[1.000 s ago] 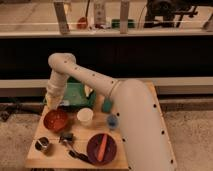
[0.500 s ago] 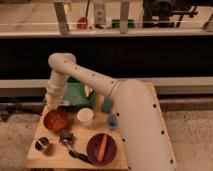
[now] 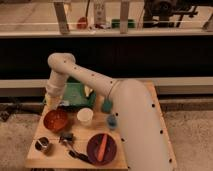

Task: Place towel in red bowl

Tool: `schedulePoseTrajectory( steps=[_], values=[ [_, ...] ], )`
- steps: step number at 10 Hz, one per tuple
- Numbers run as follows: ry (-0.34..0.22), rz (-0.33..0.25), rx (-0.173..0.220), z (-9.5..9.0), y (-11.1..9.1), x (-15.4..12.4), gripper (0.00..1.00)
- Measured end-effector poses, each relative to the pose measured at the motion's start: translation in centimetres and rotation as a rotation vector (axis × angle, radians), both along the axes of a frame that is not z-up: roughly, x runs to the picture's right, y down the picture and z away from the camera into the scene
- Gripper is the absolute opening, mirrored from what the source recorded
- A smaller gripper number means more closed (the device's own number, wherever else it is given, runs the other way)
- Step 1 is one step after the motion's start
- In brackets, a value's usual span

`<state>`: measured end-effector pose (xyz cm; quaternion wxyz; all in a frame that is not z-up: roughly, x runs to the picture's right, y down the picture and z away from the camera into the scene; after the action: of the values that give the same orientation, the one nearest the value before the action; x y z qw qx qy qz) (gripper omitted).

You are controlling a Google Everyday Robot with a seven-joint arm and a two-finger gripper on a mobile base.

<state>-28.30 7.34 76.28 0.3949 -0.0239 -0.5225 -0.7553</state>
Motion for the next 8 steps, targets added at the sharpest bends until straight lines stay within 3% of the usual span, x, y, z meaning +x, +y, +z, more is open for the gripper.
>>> schedulePoseTrajectory(
  steps=[8],
  values=[
    [0.008, 0.001, 0.000, -0.04, -0.14, 0.14, 0.01]
  ],
)
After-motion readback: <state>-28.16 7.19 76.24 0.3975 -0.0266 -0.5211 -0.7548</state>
